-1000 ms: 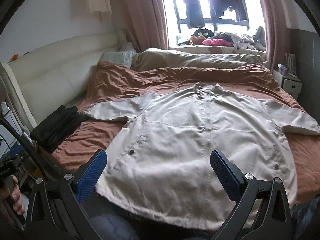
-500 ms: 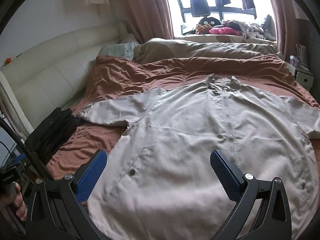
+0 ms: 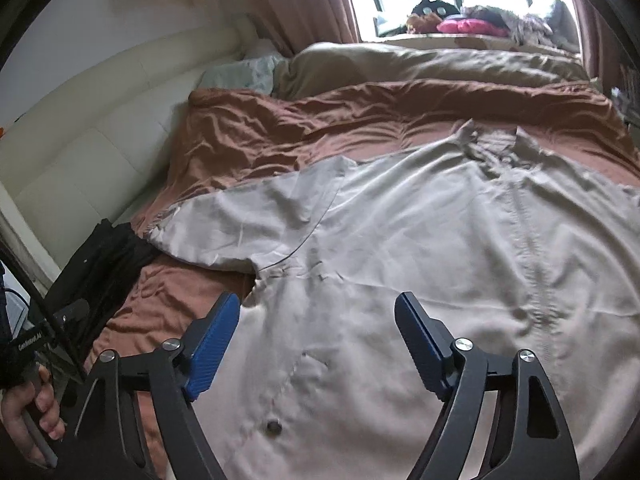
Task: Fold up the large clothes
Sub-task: 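Move both tools down toward the spread beige jacket's sleeve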
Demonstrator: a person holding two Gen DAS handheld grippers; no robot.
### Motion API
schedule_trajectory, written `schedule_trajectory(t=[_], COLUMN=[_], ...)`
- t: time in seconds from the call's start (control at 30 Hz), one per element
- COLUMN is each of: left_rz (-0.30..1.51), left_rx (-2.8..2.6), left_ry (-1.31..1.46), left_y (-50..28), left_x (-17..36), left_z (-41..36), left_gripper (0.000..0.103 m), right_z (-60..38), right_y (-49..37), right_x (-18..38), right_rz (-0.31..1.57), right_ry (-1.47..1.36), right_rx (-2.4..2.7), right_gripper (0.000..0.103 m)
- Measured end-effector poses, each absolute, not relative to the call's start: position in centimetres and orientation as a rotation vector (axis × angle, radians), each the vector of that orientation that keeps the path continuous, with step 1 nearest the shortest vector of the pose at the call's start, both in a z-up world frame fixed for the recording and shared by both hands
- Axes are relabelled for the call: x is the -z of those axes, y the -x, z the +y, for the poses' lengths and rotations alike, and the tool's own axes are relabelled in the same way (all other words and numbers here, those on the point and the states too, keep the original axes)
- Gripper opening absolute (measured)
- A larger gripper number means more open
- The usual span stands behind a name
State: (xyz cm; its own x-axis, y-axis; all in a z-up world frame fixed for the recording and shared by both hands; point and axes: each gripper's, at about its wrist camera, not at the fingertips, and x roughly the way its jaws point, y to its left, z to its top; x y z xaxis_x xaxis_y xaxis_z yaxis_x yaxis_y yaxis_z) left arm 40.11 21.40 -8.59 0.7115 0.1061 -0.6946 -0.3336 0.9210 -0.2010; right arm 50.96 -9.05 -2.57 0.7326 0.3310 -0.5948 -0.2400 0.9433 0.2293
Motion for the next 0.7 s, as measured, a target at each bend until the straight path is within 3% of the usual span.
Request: schedule_trajectory(t=[0.2,0.33,0.4,0.57,0.7], left_rz=[0.77,0.803,0.823,0.876,0.92], left_rx=[-0.256,-0.27,-0.274,-0.31,-0.363], left_ry=[0.368,0.398,0.436,0.522,0.552], left_y=[-45.7,-49.3,-51.1,-54.7,-57.1], left_x=[10.6,12.3,13.4,15.8,18.1], left_z=[24.4,26.4,27.6,30.3,32.1], left_gripper=[0.073,0.073,0.073,0.073,0.073], right_z=[-7.9,-7.8,-7.7,-6.7,-5.3], right_y=[-56.0,-59.2,-60.6,-64.4,-66.7], right_x=[4.6,5.4,5.9,7.6,9.3], right_rz=[0.77,0.805,0.816,0.866,0.91], right_ry=[-0.182,-0.231,-0.259,-0.341,-0.399], right_rx=[-0.334,-0.34,-0.341,-0.361,-0.407], right_gripper=[0.061,0.059,0.046,0.043,0.034])
